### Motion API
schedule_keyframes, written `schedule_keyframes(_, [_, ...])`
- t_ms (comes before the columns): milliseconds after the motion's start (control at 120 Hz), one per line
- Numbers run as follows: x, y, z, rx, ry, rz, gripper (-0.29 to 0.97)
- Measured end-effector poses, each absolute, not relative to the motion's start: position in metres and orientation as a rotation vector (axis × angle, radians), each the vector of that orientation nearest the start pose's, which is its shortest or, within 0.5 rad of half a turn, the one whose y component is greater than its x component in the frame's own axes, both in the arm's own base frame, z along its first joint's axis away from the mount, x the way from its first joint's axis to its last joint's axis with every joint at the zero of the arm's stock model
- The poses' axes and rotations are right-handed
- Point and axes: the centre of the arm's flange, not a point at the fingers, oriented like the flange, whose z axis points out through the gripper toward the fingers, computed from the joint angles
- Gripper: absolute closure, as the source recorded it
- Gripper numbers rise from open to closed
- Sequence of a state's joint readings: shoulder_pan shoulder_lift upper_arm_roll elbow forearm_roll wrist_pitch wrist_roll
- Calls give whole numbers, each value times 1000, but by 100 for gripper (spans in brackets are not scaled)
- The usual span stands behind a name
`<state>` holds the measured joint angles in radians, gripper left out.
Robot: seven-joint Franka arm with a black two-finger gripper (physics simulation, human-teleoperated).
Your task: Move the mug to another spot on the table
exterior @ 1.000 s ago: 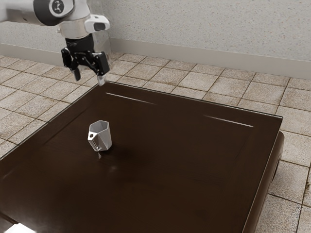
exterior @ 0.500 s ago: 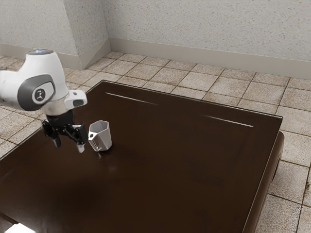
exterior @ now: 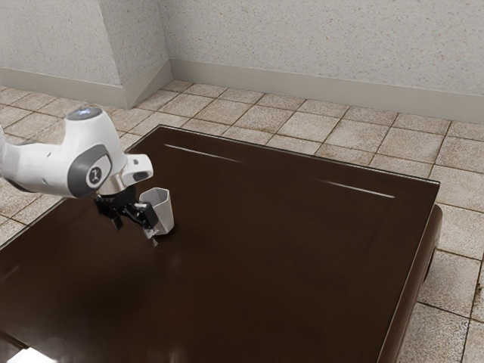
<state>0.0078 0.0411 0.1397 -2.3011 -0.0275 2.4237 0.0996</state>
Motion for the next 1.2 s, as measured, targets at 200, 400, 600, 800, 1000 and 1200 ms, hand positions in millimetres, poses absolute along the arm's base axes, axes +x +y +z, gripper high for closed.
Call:
schedule_keyframes(200, [540, 91, 317, -3132, -41, -160, 0])
schedule_keyframes(400, [558, 105, 294, -3118, 23, -150, 0])
schedule_keyframes(600, [573, 109, 284, -3104, 91, -197, 0])
schedule_keyframes(800, [574, 110, 271, -3100, 130, -218, 0])
schedule_keyframes(1000, [576, 111, 269, -3090, 165, -245, 16])
schedule_keyframes(1200, [578, 112, 270, -3083, 185, -274, 47])
